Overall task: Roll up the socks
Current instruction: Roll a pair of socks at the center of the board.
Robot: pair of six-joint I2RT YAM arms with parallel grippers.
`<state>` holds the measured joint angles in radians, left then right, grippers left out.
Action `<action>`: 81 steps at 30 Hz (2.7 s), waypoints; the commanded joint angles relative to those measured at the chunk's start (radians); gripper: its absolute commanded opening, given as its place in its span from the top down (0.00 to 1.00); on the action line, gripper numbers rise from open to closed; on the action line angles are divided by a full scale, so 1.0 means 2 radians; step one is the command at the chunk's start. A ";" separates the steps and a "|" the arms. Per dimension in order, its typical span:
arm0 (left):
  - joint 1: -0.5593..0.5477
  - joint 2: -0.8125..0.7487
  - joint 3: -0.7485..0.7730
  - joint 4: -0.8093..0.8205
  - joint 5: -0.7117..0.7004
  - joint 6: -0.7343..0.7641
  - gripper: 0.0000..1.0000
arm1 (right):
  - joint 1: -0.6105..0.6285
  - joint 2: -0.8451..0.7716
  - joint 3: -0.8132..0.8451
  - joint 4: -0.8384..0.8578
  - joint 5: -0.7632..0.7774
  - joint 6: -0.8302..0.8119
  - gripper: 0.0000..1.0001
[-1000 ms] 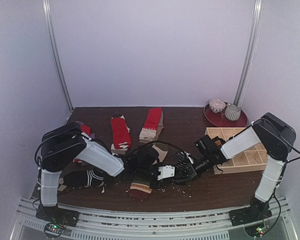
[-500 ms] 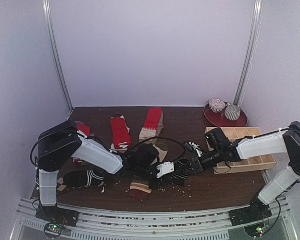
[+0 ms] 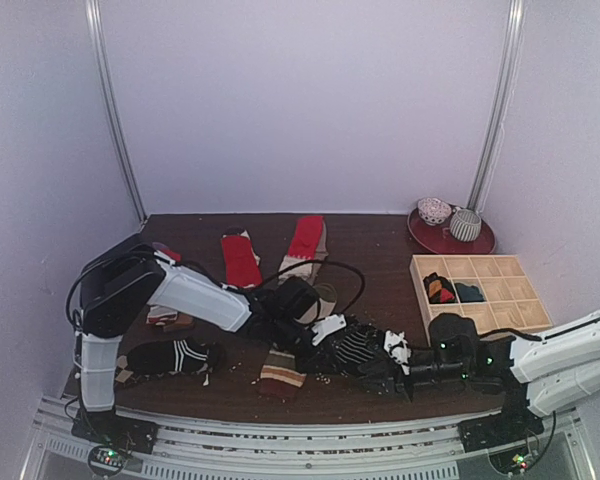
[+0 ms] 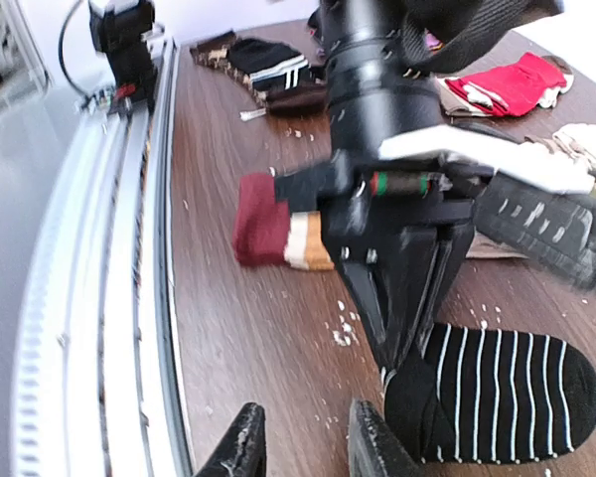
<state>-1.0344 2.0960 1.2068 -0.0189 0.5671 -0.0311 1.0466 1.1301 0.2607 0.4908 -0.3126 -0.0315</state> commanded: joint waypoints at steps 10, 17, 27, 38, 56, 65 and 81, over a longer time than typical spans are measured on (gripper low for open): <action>0.007 0.057 -0.023 -0.139 0.000 -0.023 1.00 | 0.027 0.059 -0.008 0.054 0.059 -0.096 0.71; 0.008 0.056 -0.025 -0.141 0.004 -0.022 1.00 | 0.032 0.125 0.007 0.080 0.129 -0.097 0.72; 0.008 0.056 -0.024 -0.144 0.006 -0.019 1.00 | 0.031 0.158 0.012 0.123 0.175 -0.105 0.72; 0.008 0.057 -0.025 -0.144 0.006 -0.019 1.00 | 0.035 0.217 0.030 0.118 0.153 -0.023 0.72; 0.009 0.065 -0.019 -0.145 0.010 -0.017 1.00 | 0.039 0.194 0.007 0.160 0.110 -0.062 0.68; 0.009 0.065 -0.021 -0.147 0.011 -0.015 1.00 | 0.039 0.241 0.017 0.171 0.189 -0.037 0.74; 0.009 0.001 -0.017 -0.082 -0.022 0.012 0.92 | -0.035 0.297 0.055 0.029 0.033 0.176 0.97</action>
<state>-1.0000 2.1044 1.2293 -0.0666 0.6357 -0.0467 1.0325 1.6543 0.3519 0.8013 -0.1055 0.1665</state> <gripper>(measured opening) 0.044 0.043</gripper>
